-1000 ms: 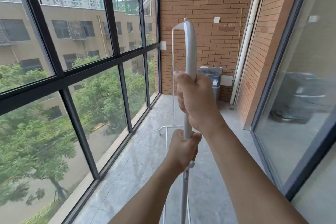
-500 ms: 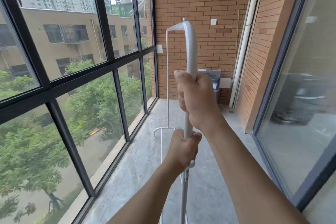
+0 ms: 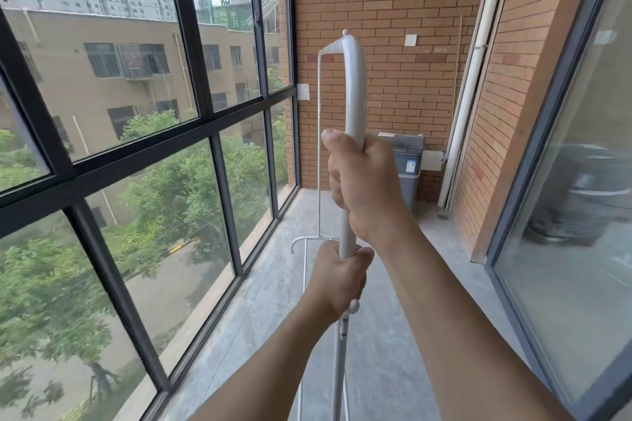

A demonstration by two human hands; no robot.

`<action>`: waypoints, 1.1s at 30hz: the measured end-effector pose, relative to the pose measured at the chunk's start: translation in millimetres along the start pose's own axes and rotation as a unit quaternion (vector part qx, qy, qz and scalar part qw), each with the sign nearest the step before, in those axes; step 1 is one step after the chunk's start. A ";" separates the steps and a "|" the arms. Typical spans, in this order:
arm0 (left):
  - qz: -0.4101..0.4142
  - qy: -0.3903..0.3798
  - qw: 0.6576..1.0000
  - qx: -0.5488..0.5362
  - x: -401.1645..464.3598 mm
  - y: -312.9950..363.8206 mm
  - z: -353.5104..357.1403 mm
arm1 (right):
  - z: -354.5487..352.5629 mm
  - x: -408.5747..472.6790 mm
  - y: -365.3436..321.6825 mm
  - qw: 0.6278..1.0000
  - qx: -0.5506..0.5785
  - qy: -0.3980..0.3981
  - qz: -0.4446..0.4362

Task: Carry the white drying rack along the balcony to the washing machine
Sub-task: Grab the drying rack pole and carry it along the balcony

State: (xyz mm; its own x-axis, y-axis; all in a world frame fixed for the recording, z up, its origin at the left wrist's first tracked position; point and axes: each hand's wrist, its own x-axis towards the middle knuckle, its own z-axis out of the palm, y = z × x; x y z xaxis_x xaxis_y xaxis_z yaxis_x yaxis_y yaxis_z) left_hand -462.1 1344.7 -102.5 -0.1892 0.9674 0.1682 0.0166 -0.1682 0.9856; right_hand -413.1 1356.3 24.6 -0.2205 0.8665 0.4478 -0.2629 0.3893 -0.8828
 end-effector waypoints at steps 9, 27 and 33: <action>-0.001 0.017 1.000 0.010 62.3 -5.9 3.1 | -11.0 60.5 25.8 1.000 0.009 -0.023 -0.001; -0.022 -0.012 1.000 0.001 195.1 -31.5 -36.5 | 6.7 181.3 94.7 1.000 -0.015 0.011 0.013; -0.026 -0.020 0.999 0.000 235.4 -36.8 -52.8 | 18.5 217.9 114.4 1.000 -0.014 0.019 0.009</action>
State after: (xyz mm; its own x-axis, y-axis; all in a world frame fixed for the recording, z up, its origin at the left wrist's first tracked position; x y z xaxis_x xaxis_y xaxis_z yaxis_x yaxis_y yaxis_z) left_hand -559.0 1568.6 -100.0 -0.1506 0.9816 0.1176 0.0071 -0.1178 0.9930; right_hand -508.6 1583.9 23.9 -0.1893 0.8848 0.4258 -0.2326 0.3808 -0.8949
